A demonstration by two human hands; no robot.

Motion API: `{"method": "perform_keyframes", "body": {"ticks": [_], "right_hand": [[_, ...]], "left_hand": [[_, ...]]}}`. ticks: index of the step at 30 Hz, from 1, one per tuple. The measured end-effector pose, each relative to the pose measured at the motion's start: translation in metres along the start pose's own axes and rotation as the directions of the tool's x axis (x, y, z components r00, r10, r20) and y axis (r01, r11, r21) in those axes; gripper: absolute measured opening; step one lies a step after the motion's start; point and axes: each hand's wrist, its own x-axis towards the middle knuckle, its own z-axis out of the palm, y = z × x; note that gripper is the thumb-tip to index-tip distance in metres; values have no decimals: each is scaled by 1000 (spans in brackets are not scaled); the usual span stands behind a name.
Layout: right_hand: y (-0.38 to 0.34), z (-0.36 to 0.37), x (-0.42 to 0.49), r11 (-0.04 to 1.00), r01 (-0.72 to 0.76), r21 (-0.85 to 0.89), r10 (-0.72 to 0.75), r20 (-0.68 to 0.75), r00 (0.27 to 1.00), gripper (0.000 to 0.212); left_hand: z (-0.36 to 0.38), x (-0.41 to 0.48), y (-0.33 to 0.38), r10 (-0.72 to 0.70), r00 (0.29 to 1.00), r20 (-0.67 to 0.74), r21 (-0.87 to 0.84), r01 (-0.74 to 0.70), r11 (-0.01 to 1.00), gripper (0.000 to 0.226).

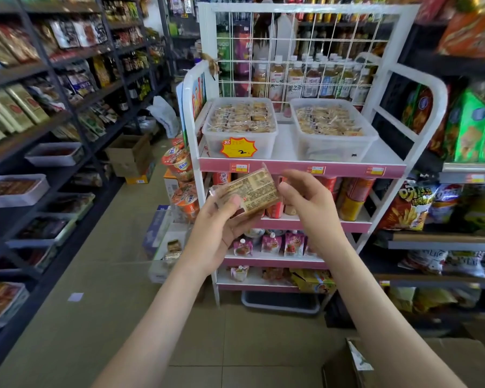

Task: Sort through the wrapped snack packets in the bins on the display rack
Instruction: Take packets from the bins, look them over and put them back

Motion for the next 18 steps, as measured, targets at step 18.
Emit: {"method": "perform_keyframes", "body": {"ticks": [18], "right_hand": [[10,-8,-5,990,-137,31,138,-14,990,18]], "left_hand": [[-8,0,-15,-83,996,35,80,80,994,38]]}}
